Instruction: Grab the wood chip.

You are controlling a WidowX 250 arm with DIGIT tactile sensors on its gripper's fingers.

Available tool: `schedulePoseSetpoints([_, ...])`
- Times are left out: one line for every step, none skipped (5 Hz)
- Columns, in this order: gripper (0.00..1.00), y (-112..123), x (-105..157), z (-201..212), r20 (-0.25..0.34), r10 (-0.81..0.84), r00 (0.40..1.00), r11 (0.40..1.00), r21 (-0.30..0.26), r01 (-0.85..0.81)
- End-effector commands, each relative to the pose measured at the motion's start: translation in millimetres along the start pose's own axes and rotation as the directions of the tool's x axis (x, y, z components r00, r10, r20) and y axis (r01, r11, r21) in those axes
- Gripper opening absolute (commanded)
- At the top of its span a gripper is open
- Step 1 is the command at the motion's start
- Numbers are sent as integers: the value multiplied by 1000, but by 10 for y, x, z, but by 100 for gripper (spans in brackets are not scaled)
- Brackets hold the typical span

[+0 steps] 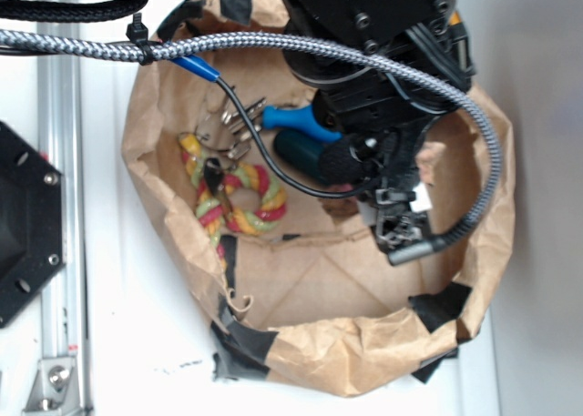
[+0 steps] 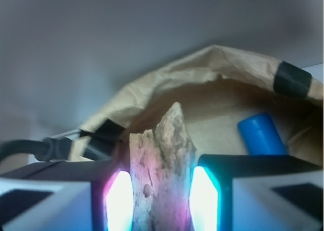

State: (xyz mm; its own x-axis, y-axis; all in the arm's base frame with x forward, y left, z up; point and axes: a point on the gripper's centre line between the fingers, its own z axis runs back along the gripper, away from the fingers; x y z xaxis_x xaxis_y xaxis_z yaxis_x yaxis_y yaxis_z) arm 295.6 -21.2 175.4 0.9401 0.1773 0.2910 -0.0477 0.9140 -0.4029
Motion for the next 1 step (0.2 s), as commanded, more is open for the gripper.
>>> schedulePoseSetpoints([0, 2, -74, 55, -7, -4, 1000, 992, 130, 5])
